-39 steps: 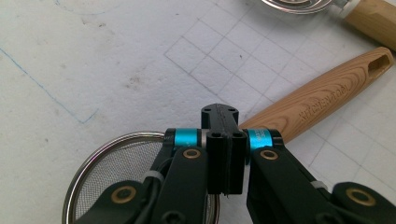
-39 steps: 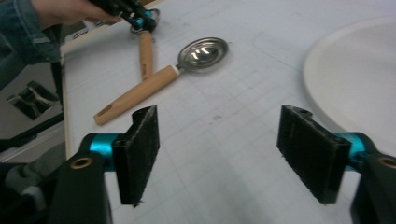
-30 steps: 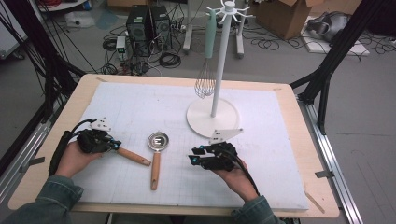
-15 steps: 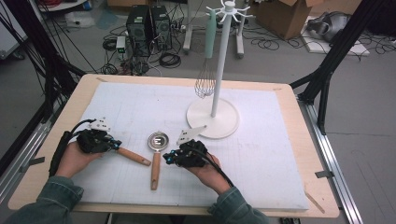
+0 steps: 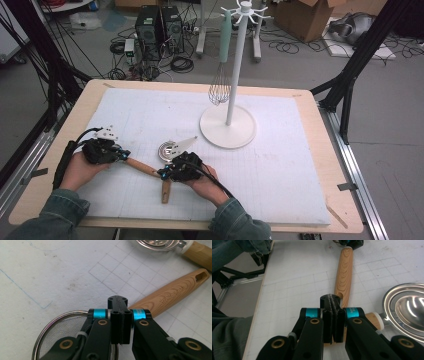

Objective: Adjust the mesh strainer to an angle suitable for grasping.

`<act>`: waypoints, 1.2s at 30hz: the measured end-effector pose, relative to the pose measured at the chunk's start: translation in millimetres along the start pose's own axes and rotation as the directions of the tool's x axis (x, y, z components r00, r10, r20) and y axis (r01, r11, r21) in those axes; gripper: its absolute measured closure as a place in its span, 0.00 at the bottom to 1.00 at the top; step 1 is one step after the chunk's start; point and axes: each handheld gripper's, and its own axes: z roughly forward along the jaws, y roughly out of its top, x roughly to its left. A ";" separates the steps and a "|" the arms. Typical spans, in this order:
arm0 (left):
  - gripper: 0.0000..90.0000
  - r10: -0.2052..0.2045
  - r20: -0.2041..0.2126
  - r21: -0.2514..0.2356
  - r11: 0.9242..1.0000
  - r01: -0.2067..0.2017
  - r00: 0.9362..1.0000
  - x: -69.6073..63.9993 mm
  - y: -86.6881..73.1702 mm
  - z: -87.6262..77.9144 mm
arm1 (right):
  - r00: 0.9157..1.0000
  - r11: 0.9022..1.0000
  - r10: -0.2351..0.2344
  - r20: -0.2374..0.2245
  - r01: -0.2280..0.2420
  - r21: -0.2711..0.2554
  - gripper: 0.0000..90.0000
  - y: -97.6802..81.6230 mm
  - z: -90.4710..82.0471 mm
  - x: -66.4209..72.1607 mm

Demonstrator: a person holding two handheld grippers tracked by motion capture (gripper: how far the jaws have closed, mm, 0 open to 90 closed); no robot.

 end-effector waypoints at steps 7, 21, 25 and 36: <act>1.00 -0.002 -0.002 -0.001 1.000 0.002 1.000 0.6 -0.1 0.7 | 0.999 1.000 0.009 0.044 -0.010 0.008 0.99 2.8 10.4 3.2; 1.00 -0.012 0.002 -0.002 1.000 0.012 1.000 0.6 0.0 0.8 | 1.000 0.998 -0.018 0.025 0.017 0.067 0.99 4.5 32.2 4.0; 1.00 -0.011 0.005 0.003 1.000 0.011 1.000 0.9 -0.3 -0.2 | 0.999 0.997 -0.024 0.023 0.022 0.079 0.99 4.7 36.4 3.6; 1.00 -0.006 0.000 0.029 1.000 0.006 1.000 0.4 1.6 -3.0 | 0.999 0.996 -0.028 0.044 0.024 0.091 0.99 4.8 38.1 2.0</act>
